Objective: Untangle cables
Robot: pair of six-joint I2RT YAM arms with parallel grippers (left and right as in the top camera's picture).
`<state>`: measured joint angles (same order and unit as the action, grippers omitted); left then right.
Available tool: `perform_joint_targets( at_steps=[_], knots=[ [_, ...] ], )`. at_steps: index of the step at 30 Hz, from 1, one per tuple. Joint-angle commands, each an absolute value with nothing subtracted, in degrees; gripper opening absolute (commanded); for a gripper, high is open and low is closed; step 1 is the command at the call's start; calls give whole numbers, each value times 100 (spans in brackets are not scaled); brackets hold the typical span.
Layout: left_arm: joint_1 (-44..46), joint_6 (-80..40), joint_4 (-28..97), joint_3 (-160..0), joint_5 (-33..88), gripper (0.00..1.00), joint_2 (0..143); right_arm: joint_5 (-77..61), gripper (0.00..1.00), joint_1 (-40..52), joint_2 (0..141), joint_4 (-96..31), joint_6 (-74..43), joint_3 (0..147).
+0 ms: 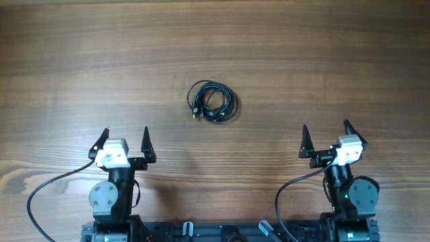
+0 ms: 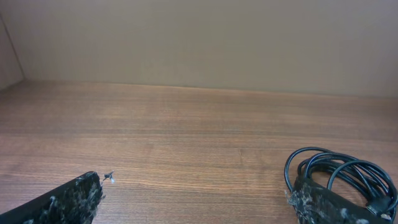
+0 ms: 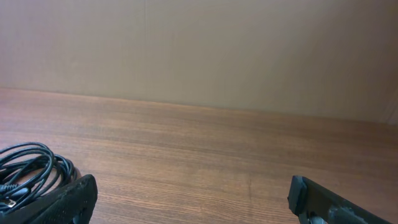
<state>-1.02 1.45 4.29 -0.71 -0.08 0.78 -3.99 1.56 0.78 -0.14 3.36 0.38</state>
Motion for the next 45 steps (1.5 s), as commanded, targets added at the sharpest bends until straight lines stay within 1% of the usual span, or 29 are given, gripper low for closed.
perform_joint_targets(
  at_steps=[1,17,18,20,23,24,26,28,29,31,34,37,39,41,45],
  knots=[
    [-73,237,434,-34,82,100,38,-320,100,126,43,1,436,30],
    [-75,336,392,-34,60,100,38,-320,100,126,43,3,434,30],
    [-73,563,97,-34,80,100,38,-320,100,126,43,1,436,30],
    [-64,582,-639,-34,729,100,38,-320,100,126,43,1,436,30],
    [-64,582,-1911,-34,720,100,36,-322,100,126,43,3,434,30],
    [-64,615,-2652,-34,659,100,38,-320,100,126,43,1,434,30],
    [-73,819,-3647,-43,508,100,38,-322,100,126,43,1,436,30],
    [-108,819,-4060,-158,274,100,38,-320,100,126,43,1,434,30],
    [-132,819,-4036,-283,209,100,38,-322,100,126,43,1,436,30],
    [-215,819,-3468,-777,183,100,38,-320,100,126,43,1,436,30],
    [-349,895,-2145,-1680,185,100,189,-320,100,126,43,1,436,30],
    [-434,1400,-755,-2814,180,100,670,-320,100,126,43,1,436,30],
    [-436,1787,325,-3605,-51,100,978,-320,100,126,43,1,436,30],
    [-436,1780,1201,-4348,-440,100,1291,-322,100,126,43,1,434,30],
    [-436,1433,2355,-5557,-355,100,1970,-320,100,126,43,3,436,30]
  ],
)
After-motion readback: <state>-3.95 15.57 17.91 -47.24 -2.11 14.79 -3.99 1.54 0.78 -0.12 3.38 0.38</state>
